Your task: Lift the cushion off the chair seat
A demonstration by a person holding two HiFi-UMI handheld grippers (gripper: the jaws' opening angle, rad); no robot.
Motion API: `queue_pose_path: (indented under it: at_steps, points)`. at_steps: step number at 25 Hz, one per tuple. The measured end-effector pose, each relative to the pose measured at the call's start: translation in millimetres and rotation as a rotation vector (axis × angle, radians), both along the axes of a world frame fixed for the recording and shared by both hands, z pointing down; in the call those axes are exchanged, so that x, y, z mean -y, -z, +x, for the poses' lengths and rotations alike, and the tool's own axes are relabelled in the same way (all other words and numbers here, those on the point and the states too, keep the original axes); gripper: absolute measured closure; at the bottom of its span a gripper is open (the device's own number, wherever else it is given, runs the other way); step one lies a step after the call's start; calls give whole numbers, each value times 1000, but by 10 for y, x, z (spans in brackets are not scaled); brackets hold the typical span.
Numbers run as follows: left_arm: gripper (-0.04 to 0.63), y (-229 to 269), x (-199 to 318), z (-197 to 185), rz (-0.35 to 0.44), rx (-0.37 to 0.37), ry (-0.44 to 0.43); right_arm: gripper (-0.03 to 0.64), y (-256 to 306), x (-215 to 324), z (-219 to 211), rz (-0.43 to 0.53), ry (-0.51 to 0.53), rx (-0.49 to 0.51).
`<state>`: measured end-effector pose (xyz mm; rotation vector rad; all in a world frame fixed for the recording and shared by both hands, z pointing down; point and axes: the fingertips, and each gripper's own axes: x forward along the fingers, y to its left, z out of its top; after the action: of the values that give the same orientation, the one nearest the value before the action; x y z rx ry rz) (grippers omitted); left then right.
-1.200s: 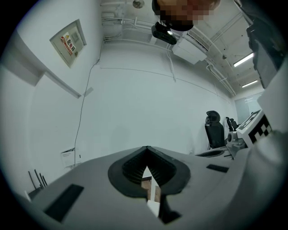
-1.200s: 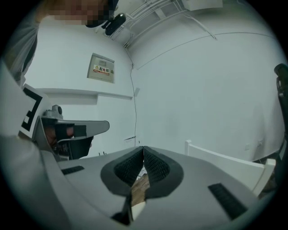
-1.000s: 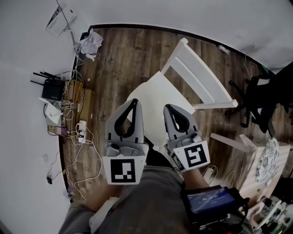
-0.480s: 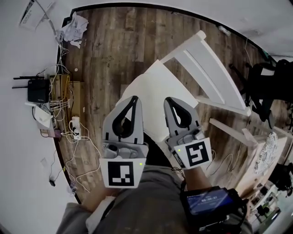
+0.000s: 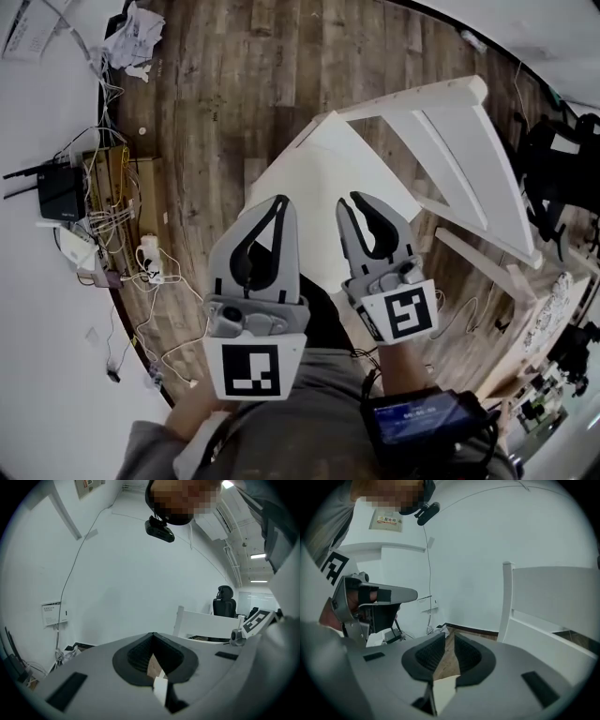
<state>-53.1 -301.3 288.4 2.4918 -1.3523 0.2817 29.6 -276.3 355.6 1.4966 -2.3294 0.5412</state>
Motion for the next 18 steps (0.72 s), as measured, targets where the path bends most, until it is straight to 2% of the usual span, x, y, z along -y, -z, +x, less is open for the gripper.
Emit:
queue_pose_path:
  at_steps: [18]
  points:
    - [589, -866, 245, -103, -113, -4, 20, 472, -1077, 173, 36, -110, -17, -22]
